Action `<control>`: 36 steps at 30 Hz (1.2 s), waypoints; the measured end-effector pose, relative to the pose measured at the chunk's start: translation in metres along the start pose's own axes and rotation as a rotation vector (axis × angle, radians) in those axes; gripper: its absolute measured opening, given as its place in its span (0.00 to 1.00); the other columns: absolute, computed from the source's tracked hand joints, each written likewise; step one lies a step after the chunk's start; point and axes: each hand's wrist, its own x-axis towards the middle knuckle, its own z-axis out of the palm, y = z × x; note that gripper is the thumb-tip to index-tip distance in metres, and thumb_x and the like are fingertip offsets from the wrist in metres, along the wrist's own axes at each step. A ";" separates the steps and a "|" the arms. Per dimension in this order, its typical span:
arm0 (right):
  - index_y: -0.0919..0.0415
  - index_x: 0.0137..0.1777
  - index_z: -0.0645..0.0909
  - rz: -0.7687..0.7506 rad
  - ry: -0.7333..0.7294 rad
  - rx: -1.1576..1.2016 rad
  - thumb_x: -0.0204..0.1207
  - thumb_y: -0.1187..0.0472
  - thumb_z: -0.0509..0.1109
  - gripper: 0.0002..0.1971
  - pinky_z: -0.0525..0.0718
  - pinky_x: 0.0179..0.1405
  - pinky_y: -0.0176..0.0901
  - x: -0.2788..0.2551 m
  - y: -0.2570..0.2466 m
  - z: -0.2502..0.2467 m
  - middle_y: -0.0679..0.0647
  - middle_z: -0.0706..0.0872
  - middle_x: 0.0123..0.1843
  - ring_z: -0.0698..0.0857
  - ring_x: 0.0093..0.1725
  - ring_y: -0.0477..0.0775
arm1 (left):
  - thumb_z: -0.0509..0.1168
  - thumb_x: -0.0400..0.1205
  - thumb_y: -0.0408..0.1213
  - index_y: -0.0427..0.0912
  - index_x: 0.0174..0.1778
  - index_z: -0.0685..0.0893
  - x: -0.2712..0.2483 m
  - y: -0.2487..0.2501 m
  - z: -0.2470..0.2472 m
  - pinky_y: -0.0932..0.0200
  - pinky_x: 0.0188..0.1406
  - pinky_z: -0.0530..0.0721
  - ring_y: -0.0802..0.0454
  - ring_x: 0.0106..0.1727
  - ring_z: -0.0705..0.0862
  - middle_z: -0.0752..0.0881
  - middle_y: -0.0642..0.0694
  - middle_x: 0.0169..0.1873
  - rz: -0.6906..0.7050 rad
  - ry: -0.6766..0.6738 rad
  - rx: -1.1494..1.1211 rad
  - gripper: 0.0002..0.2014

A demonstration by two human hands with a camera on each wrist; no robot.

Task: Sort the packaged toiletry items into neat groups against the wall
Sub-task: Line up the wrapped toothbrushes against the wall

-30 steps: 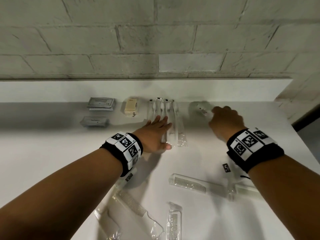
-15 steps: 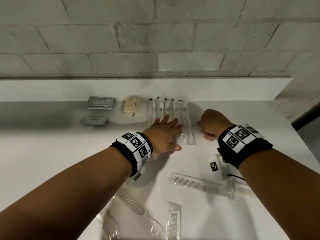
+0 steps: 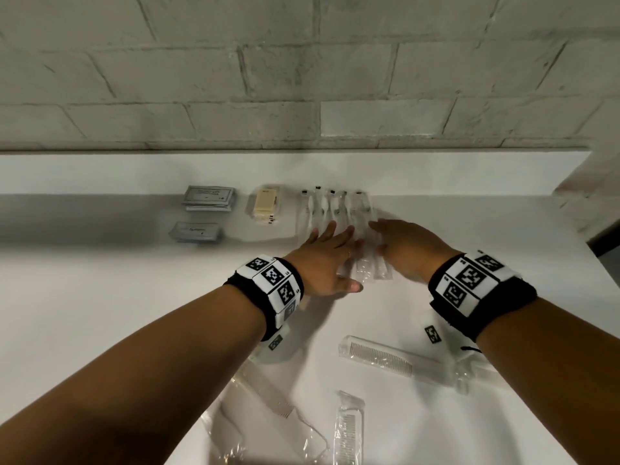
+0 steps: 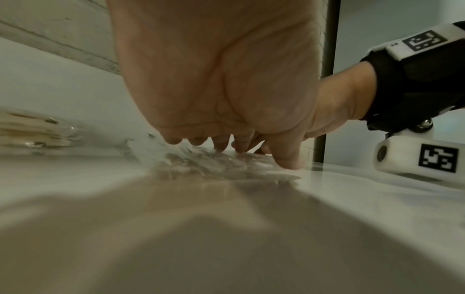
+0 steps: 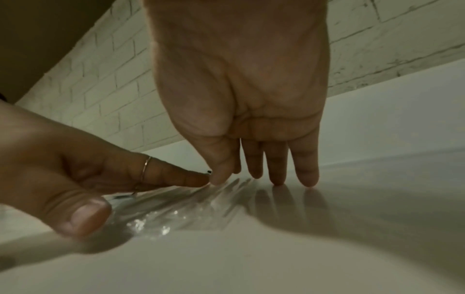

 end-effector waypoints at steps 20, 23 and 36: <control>0.45 0.84 0.57 -0.097 -0.133 0.005 0.82 0.51 0.62 0.31 0.50 0.84 0.55 0.003 -0.017 0.006 0.49 0.45 0.87 0.45 0.86 0.55 | 0.58 0.78 0.67 0.44 0.84 0.37 -0.001 -0.010 -0.005 0.39 0.83 0.44 0.37 0.84 0.36 0.36 0.42 0.84 -0.194 -0.070 -0.117 0.50; 0.46 0.84 0.57 -0.084 -0.136 0.012 0.82 0.51 0.63 0.31 0.53 0.83 0.54 0.001 -0.017 0.007 0.49 0.45 0.87 0.45 0.86 0.55 | 0.58 0.78 0.66 0.44 0.84 0.37 0.001 -0.009 -0.004 0.41 0.83 0.44 0.37 0.84 0.37 0.36 0.42 0.84 -0.177 -0.068 -0.104 0.50; 0.49 0.82 0.62 -0.070 -0.138 0.040 0.82 0.52 0.63 0.29 0.60 0.82 0.54 0.002 -0.025 0.013 0.55 0.47 0.87 0.50 0.86 0.59 | 0.59 0.78 0.65 0.48 0.84 0.38 -0.003 -0.018 -0.003 0.42 0.81 0.43 0.42 0.85 0.37 0.34 0.42 0.84 -0.174 -0.070 -0.070 0.49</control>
